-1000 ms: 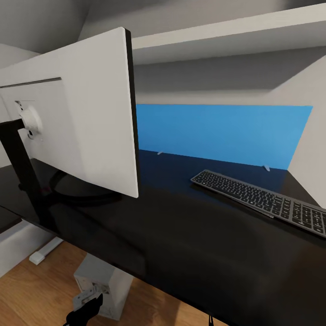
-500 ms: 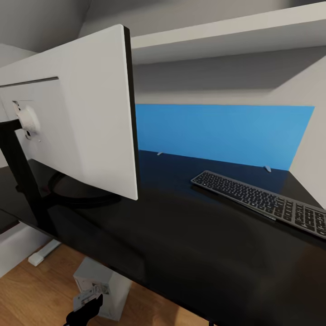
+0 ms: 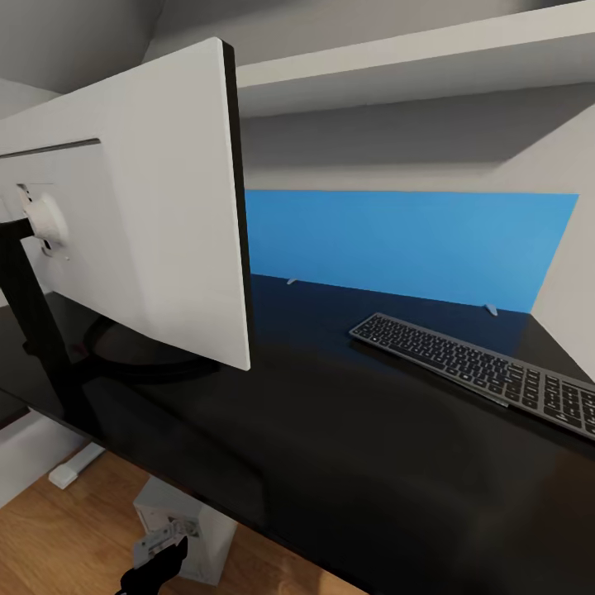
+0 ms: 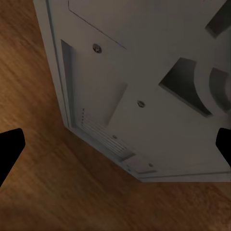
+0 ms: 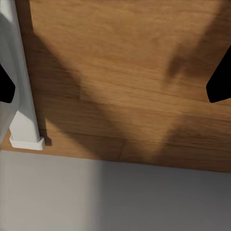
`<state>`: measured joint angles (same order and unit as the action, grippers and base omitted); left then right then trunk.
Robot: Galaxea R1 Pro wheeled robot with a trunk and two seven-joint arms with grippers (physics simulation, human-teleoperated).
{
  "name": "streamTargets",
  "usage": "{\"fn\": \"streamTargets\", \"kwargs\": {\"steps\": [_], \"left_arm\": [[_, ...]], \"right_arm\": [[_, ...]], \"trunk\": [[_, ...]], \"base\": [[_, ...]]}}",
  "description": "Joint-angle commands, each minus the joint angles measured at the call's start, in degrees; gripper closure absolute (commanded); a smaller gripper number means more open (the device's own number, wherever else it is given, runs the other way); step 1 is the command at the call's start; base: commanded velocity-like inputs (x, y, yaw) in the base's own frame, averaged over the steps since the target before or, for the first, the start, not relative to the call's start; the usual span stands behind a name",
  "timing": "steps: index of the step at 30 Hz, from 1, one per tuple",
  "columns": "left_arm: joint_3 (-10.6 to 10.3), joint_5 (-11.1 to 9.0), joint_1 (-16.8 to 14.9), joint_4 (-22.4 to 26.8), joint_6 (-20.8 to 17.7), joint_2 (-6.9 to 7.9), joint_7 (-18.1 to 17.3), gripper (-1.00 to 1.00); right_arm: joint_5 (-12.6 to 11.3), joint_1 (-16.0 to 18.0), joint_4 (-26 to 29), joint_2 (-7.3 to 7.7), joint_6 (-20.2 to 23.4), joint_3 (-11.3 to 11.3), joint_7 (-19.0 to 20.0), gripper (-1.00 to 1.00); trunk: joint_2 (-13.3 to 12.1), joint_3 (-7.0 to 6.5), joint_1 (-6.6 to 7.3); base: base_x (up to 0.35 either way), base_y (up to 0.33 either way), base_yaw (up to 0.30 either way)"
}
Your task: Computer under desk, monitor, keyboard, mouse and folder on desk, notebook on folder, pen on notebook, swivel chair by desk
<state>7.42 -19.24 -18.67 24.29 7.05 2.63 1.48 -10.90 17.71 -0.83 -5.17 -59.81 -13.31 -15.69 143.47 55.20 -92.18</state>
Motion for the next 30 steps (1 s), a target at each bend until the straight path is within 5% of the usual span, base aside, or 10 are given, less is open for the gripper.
{"fn": "streamTargets", "kwargs": {"steps": [1,30], "left_arm": [[-0.12,-0.53,-0.05,0.05,0.16,0.01,0.01,-1.0],[-0.12,-0.53,-0.05,0.04,0.16,0.01,0.01,-1.0]], "right_arm": [[-0.53,0.05,-0.1,-0.02,-0.19,-0.5,-0.05,-1.0],[-0.53,0.05,-0.05,-0.04,-0.19,-0.52,-0.05,-1.0]], "trunk": [[0.02,0.05,0.01],[0.02,0.05,0.01]], "base": [[0.002,0.0,0.0],[0.0,0.0,0.0]]}}
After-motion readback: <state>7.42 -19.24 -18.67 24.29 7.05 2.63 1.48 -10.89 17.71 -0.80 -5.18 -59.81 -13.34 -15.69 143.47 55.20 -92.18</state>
